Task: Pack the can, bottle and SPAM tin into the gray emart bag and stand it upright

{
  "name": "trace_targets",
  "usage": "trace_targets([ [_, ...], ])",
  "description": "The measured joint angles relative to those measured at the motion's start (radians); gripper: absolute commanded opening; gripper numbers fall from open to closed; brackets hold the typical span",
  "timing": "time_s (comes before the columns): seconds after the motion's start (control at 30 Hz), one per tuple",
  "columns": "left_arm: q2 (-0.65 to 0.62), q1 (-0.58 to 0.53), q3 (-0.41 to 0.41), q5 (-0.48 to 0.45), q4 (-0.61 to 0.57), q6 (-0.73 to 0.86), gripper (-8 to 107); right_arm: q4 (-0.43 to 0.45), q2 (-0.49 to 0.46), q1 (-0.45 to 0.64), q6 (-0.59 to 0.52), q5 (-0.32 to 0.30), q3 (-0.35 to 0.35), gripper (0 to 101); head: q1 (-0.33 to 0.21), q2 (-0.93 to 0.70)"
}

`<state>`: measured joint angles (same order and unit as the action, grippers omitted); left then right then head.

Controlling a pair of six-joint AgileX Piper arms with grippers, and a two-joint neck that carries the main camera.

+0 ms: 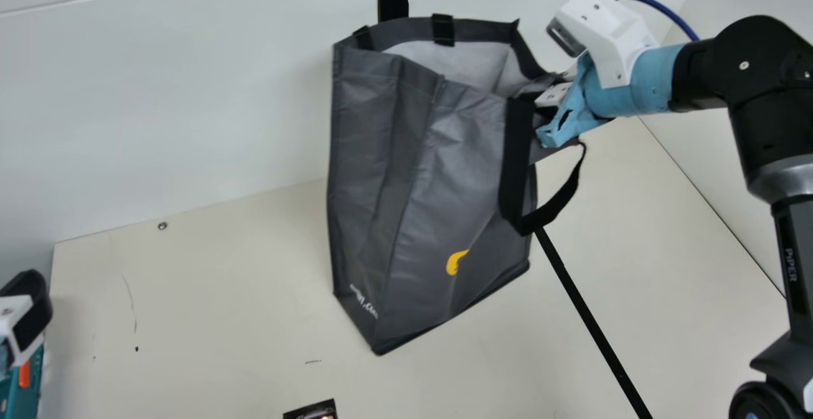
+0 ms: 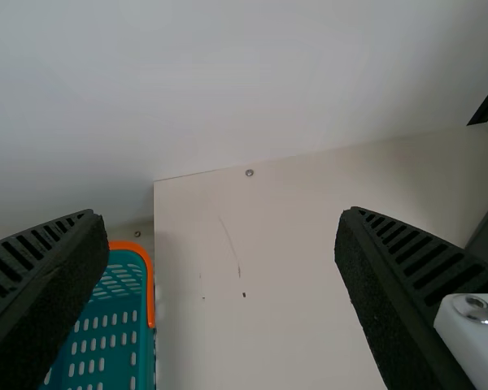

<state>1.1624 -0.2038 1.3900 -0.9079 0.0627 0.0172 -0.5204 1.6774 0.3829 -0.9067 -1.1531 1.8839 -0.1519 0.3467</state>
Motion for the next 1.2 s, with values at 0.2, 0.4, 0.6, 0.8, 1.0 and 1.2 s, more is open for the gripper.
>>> trace_targets([
  [0.2, 0.000, 0.000, 0.000, 0.000, 0.000, 0.000, 90, 0.047, 0.030, 0.072, -0.015, -0.022, 0.076, 0, 0.000, 0.002],
  [0.4, 0.000, 0.000, 0.000, 0.000, 0.000, 0.000, 90, 0.091, 0.068, 0.147, -0.042, -0.052, 0.157, 0, 0.000, 0.002],
  [0.6, 0.000, 0.000, 0.000, 0.000, 0.000, 0.000, 90, 0.130, 0.107, 0.218, -0.070, -0.070, 0.230, 0, 0.000, 0.000],
  [0.8, 0.000, 0.000, 0.000, 0.000, 0.000, 0.000, 90, 0.165, 0.144, 0.284, -0.102, -0.070, 0.283, 0, 0.000, 0.000],
  [1.0, 0.000, 0.000, 0.000, 0.000, 0.000, 0.000, 90, 0.198, 0.180, 0.343, -0.135, -0.070, 0.343, 0, 0.000, 0.000],
  [1.2, 0.000, 0.000, 0.000, 0.000, 0.000, 0.000, 90, 0.228, 0.210, 0.396, -0.163, -0.068, 0.400, 0, 0.000, 0.000],
])
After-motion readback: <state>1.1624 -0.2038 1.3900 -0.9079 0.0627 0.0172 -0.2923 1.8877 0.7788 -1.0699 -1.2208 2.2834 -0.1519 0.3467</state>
